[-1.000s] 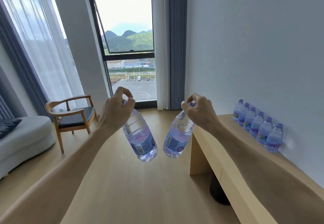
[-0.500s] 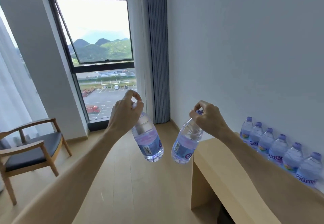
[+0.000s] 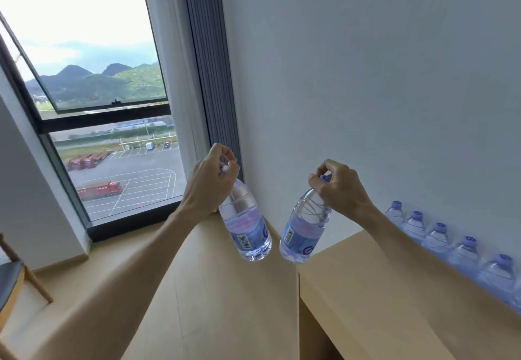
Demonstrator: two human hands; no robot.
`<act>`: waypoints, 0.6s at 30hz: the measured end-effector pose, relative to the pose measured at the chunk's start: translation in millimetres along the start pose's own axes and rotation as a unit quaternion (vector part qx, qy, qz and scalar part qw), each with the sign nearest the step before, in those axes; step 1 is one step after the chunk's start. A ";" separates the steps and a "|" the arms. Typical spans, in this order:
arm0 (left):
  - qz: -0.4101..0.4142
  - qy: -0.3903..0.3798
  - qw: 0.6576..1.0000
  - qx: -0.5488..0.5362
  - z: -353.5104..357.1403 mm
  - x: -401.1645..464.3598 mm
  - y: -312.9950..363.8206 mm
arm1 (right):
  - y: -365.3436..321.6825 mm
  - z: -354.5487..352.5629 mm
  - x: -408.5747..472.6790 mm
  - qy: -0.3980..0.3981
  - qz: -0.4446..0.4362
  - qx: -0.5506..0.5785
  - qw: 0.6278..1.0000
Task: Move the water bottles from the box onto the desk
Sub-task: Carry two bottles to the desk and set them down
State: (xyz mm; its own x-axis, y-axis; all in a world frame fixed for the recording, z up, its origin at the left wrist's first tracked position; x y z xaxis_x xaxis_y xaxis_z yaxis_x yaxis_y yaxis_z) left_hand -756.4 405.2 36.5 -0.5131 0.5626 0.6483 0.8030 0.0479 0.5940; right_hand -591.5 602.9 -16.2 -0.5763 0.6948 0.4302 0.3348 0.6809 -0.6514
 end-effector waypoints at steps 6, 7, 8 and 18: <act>0.034 -0.050 0.998 -0.023 83.4 71.2 -19.2 | 58.5 -6.2 68.2 0.004 0.020 -0.020 1.000; 0.038 -0.059 0.997 -0.032 98.4 80.3 -21.7 | 68.5 -8.5 76.8 0.008 0.023 -0.023 0.999; 0.040 -0.068 0.996 -0.041 113.9 88.7 -24.3 | 79.3 -11.1 83.9 0.011 0.029 -0.027 0.999; 0.044 -0.218 0.964 -0.144 301.8 137.2 -45.3 | 207.5 -43.2 110.2 0.046 0.136 -0.051 0.988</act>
State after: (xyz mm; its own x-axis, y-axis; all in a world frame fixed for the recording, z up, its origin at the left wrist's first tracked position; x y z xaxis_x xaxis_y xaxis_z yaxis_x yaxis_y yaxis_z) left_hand -771.7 729.3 -45.1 -0.2204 0.8500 0.4784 0.6888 -0.2116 0.6933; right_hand -553.4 830.7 -77.0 -0.3862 0.8706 0.3048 0.5439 0.4819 -0.6870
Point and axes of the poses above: each hand's wrist, its own x-axis towards the middle knuckle, its own z-axis out of the palm, y = z × x, the point moved 9 cm from there along x, towards the middle knuckle, and after that the axes turned 9 degrees about -x, right-handed, at the moved point
